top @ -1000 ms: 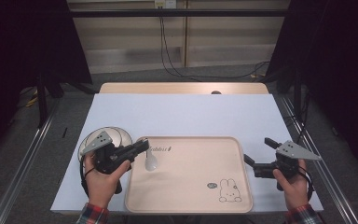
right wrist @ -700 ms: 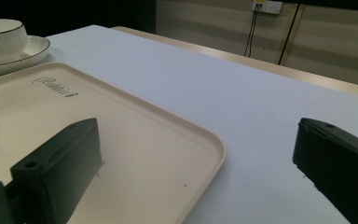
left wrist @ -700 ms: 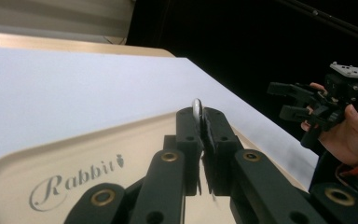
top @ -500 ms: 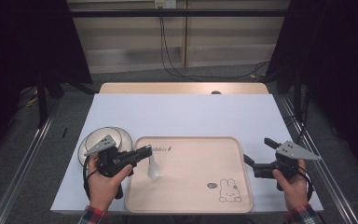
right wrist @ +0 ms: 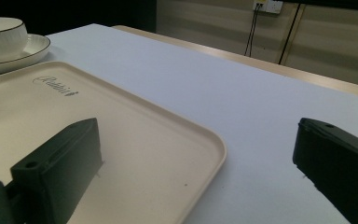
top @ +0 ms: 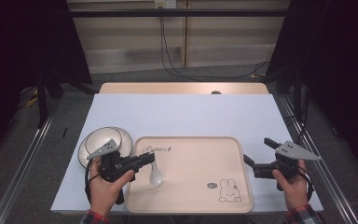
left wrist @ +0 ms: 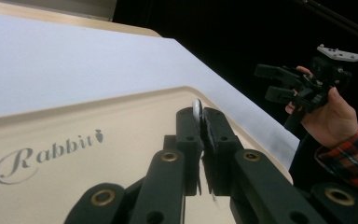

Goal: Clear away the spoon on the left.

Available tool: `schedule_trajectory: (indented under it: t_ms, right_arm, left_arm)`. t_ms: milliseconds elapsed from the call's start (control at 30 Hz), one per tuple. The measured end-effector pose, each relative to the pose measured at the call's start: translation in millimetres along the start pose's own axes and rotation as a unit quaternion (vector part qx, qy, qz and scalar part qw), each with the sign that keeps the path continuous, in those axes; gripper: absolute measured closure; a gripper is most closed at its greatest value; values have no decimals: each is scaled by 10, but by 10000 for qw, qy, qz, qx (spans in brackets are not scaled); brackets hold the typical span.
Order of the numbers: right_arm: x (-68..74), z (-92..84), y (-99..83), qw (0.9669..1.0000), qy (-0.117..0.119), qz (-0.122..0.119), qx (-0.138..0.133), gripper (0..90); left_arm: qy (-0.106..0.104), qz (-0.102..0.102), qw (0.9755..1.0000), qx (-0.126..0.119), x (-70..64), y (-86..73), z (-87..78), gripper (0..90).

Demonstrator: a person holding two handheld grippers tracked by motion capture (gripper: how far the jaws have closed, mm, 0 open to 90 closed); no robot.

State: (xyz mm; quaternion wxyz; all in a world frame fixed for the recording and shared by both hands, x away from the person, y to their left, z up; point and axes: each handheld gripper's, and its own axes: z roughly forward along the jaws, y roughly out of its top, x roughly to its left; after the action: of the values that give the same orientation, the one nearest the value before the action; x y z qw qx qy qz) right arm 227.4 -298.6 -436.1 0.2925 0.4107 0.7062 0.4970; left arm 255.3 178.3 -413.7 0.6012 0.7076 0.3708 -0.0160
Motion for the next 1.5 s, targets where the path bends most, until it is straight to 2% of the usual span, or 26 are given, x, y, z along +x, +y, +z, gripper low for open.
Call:
schedule_trajectory:
  t_ms: [267,600,667,1033,1200,1500]
  right_arm:
    - [4,1,2,10000,-4,-21,-14,7]
    - [-1,1,3,10000,0,-3,-7,7]
    - [-3,-1,2,10000,-15,-21,-16,7]
    - [-4,-21,-6,10000,-3,7,35,7]
    - [-8,-18,-19,10000,-66,-12,34,8]
    - [-11,-9,-32,10000,-39,5,79,8]
  left_arm:
    - [-104,-60,9999,115,-42,-73,8,858]
    - [-200,-361,9990,151,59,-124,40,857]
    - [-198,-346,9991,153,85,-119,58,856]
    - [46,-68,9999,138,256,-122,215,814]
    - [180,-64,9997,159,347,-149,253,788]
    - [401,-81,9990,174,465,-177,314,756]
